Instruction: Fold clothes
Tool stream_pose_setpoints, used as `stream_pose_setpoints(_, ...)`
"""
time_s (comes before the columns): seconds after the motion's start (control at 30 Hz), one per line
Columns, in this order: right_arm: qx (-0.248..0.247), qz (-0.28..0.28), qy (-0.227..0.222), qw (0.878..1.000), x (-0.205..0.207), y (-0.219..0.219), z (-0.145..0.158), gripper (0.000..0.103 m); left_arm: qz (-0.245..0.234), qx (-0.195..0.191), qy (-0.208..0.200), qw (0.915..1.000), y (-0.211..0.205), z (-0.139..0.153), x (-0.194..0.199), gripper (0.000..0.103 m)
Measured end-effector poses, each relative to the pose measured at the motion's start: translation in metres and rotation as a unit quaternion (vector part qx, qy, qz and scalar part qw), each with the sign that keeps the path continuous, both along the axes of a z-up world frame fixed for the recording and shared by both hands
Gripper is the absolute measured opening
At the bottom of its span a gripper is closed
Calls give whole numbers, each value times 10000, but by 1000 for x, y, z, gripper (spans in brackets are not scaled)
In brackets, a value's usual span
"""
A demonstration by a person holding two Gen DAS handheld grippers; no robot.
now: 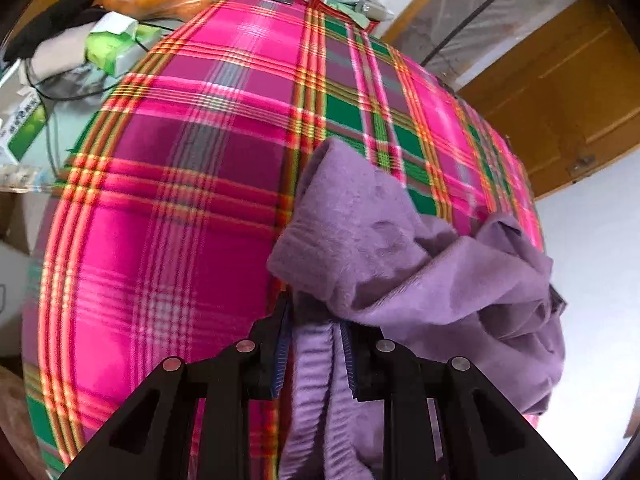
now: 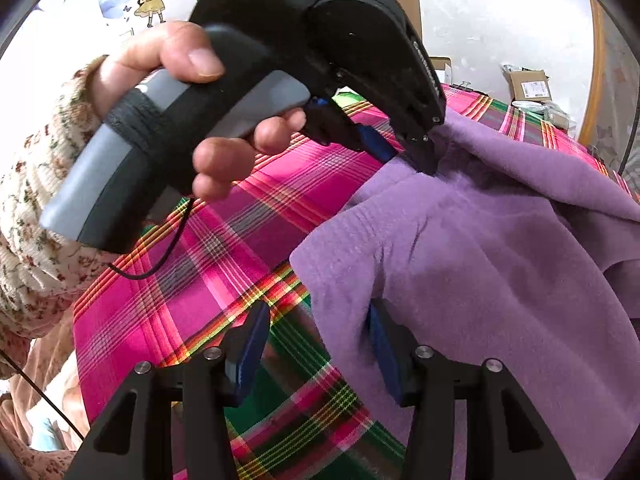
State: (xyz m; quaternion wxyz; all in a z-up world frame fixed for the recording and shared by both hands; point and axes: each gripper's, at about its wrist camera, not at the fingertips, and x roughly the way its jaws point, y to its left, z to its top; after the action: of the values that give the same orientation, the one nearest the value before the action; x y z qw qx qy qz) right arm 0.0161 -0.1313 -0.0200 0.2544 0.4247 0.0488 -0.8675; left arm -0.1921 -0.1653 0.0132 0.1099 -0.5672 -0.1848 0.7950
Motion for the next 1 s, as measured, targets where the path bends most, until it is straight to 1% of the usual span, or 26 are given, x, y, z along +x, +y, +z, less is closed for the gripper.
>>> stream_pose_setpoints(0.07,20,3,4,10000,-3,-2,2,52,-55,41,11,10000,0,0,5,24)
stream_pose_setpoints(0.13,27,7,3,10000,-6,0,4,52,-54,316,-45,9995,-2,-2,7,24)
stream_pose_setpoints(0.17,28,5,1,10000,-10,-5,3,52,-52,320,-71,9994,-2,-3,7,24)
stream_pose_setpoints(0.2,35,5,0,10000,-21,-24,1,52,-52,287,-104,9995,1,-4,7,24)
stream_pose_setpoints(0.23,37,4,1,10000,-20,-32,3,52,-51,252,-137,9996,4,-6,6,24)
stream_pose_setpoints(0.3,28,3,-2,10000,-19,-33,4,52,-173,379,-187,9990,10,-7,10,24)
stream_pose_setpoints(0.4,49,-5,4,10000,-18,-34,4,52,-344,142,-95,9993,21,-5,13,24)
stream_pose_setpoints(0.57,166,-29,44,9998,-17,-38,5,52,-368,74,-41,9993,27,-4,17,24)
stream_pose_setpoints(0.63,335,-56,104,9994,-16,-43,5,52,-394,-45,28,9992,29,-3,20,24)
stream_pose_setpoints(0.7,554,-96,184,9982,-15,-49,4,52,-421,-165,98,9989,31,-2,23,16)
stream_pose_setpoints(0.77,726,-173,265,9969,-14,-54,5,47,-429,-157,113,9989,29,-3,25,12)
stream_pose_setpoints(0.8,728,-245,273,9967,-14,-54,5,37,-434,-131,119,9989,29,-3,26,11)
stream_pose_setpoints(0.83,735,-335,281,9963,-15,-53,6,24,-440,-116,140,9989,27,-2,28,11)
stream_pose_setpoints(0.93,724,-556,270,9955,-17,-48,8,10,-421,20,165,9990,23,-1,33,10)
stream_pose_setpoints(1.0,713,-593,282,9953,-14,-48,10,8,-423,81,192,9989,20,1,37,9)
